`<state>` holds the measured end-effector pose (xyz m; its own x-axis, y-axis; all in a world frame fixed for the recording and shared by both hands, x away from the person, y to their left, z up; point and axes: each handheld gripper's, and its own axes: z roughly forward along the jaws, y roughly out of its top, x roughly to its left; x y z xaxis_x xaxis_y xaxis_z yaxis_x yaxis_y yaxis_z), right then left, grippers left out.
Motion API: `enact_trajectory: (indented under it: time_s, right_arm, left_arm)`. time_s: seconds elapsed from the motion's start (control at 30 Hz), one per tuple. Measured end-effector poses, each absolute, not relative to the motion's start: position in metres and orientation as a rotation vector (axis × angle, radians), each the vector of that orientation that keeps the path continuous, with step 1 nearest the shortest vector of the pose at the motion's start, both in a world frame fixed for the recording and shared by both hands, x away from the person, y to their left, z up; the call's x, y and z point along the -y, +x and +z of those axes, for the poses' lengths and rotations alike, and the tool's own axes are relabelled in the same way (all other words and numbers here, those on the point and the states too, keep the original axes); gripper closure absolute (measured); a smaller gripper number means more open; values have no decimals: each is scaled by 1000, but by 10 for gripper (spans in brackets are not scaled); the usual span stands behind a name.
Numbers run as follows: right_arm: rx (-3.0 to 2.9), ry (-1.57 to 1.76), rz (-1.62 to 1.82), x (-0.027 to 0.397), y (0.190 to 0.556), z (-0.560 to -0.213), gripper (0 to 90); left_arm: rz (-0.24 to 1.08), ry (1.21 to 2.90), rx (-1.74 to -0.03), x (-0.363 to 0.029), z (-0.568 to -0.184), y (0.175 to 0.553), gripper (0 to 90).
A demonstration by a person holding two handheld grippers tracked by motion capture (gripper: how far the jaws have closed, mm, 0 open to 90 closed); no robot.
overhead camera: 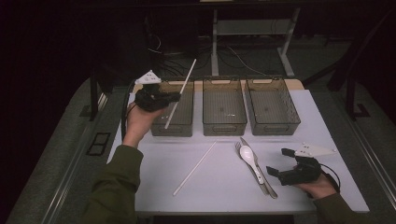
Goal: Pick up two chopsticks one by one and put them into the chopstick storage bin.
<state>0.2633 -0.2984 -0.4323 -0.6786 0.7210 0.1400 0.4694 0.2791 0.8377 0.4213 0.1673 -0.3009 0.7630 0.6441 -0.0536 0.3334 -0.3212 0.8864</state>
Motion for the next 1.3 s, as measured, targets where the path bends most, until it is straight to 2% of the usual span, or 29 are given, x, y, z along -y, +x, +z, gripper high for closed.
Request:
enact_trajectory:
  time_s: [0.47,1.3]
  right_arm:
    - [-2287,1088,1359,299,263,-432,33]
    - [-2282,1092,1361,300,263,-432,33]
  left_arm:
    - [425,1978,-875,-190,-318,461,841]
    - [380,2081,-998,-194,-367,473,839]
